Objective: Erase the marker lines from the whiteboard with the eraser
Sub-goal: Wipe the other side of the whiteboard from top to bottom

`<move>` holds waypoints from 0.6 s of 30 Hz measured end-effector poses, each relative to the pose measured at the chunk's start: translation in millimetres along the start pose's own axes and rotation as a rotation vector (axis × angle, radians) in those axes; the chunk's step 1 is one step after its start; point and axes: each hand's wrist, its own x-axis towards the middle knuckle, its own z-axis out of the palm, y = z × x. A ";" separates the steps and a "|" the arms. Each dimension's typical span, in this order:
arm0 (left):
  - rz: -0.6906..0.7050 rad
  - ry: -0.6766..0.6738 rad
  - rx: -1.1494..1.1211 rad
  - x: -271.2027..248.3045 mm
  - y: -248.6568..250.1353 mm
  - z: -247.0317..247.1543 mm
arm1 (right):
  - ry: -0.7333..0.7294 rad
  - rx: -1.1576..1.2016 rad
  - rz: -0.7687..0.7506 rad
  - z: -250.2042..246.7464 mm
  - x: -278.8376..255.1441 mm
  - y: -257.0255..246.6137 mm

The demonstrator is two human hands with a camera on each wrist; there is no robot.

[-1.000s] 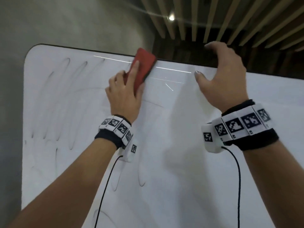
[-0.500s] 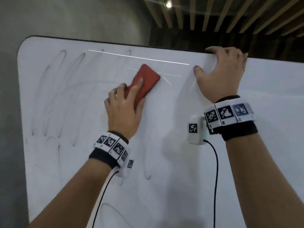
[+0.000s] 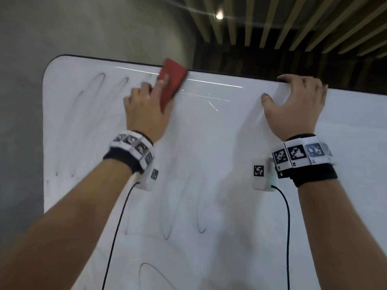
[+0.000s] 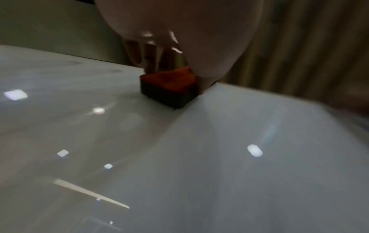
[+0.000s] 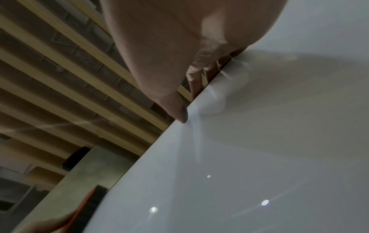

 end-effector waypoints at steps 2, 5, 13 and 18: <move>-0.311 -0.037 -0.063 28.4 -22.7 -5.0 | 0.010 -0.003 0.008 -0.8 -1.3 -2.5; -0.273 -0.040 0.003 17.6 -11.1 -2.7 | 0.002 -0.021 0.034 -0.8 -0.8 -7.8; 0.386 -0.050 -0.021 -45.9 -3.1 5.0 | -0.016 -0.077 0.078 -0.2 -0.8 -16.7; -0.212 -0.063 -0.064 -24.1 3.5 2.0 | -0.061 -0.120 0.052 -3.7 -1.4 -13.6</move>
